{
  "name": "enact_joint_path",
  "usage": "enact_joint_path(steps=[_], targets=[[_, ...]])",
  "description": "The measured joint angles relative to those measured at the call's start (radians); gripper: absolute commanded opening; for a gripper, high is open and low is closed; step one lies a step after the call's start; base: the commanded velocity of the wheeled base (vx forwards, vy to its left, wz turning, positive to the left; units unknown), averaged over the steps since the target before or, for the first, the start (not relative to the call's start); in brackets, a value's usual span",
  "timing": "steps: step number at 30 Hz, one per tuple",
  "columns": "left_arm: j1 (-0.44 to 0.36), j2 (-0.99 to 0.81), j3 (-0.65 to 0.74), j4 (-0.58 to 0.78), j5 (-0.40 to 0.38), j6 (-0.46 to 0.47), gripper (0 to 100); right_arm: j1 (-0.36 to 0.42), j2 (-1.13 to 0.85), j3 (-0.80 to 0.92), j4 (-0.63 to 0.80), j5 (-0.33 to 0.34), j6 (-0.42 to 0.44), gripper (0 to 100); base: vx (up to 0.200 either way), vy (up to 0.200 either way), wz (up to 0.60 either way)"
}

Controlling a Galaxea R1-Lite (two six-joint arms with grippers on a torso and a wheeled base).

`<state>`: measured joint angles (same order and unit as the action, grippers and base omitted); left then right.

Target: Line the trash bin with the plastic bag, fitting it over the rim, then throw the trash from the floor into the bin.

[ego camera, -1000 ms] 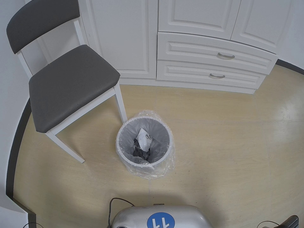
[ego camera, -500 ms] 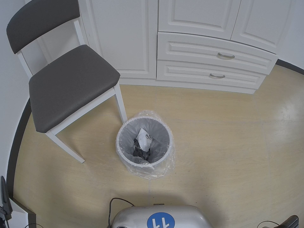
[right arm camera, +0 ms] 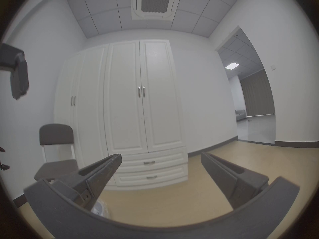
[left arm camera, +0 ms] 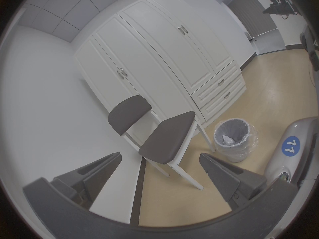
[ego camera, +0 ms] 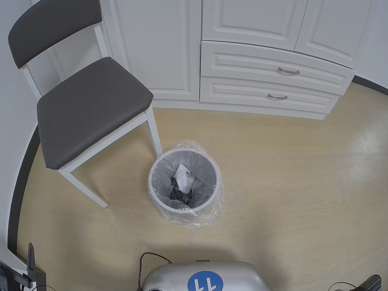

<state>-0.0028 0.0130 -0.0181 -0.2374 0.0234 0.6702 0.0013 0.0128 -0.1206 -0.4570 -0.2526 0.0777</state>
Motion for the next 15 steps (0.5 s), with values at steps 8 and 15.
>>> enact_joint_path(steps=[8, 15], targets=[[0.0, 0.0, 0.001, 0.09, 0.0, -0.116, 100, 0.0, 0.0, 0.012, 0.114, -0.053, -0.051, 100, 0.0, 0.0, 0.0], [0.0, 0.0, 0.0, 0.15, -0.003, -0.278, 100, -0.001, 0.001, 0.065, 0.126, -0.057, -0.124, 100, 0.0, 0.0, 0.0]])
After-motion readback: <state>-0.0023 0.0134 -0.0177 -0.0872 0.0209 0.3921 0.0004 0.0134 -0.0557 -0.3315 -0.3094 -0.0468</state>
